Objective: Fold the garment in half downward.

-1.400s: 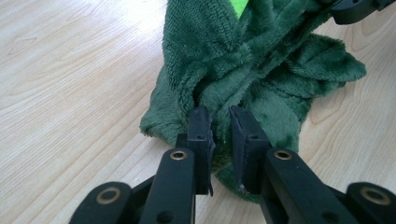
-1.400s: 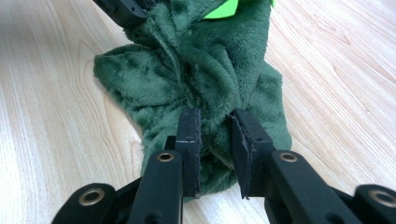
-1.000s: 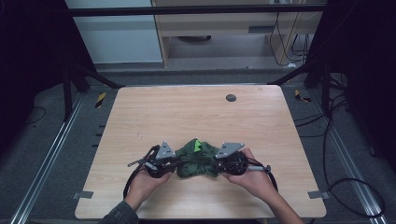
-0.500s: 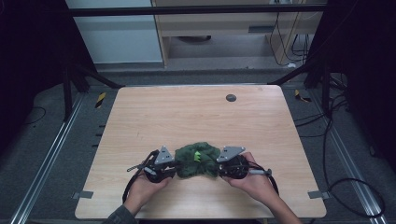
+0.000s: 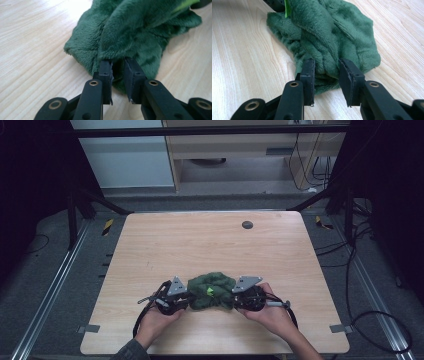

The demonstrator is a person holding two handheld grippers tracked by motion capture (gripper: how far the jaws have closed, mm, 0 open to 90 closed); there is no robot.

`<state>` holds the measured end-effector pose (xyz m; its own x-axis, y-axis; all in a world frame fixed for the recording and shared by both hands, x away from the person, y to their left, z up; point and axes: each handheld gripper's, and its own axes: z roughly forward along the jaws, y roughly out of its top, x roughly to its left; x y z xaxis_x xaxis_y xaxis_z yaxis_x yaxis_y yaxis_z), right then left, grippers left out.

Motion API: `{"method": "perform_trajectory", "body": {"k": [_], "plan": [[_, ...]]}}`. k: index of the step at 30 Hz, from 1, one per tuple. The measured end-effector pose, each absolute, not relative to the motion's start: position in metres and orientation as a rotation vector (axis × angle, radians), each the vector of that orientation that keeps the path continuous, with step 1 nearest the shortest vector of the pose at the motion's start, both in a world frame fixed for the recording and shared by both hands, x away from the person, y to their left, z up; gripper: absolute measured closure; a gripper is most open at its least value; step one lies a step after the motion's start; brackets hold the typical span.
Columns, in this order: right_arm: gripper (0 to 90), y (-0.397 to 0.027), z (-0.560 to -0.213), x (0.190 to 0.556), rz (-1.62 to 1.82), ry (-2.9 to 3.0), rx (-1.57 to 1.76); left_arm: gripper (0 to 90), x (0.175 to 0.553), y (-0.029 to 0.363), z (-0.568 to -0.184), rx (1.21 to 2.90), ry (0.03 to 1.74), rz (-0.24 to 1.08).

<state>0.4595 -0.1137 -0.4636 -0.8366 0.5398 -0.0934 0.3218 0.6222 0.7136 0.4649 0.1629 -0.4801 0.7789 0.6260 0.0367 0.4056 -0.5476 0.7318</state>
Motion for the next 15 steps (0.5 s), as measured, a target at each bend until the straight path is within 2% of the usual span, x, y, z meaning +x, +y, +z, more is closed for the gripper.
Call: {"method": "perform_trajectory", "body": {"k": [8,15], "plan": [[64.5,-0.112,-0.463,0.472,1.046,2.529,0.745,76.6,0.477,0.157,-0.477,2.208,0.779,0.419],[64.3,-0.113,-0.462,0.467,1.048,2.531,0.728,76.5,0.472,0.161,-0.476,2.203,0.774,0.401]]}}
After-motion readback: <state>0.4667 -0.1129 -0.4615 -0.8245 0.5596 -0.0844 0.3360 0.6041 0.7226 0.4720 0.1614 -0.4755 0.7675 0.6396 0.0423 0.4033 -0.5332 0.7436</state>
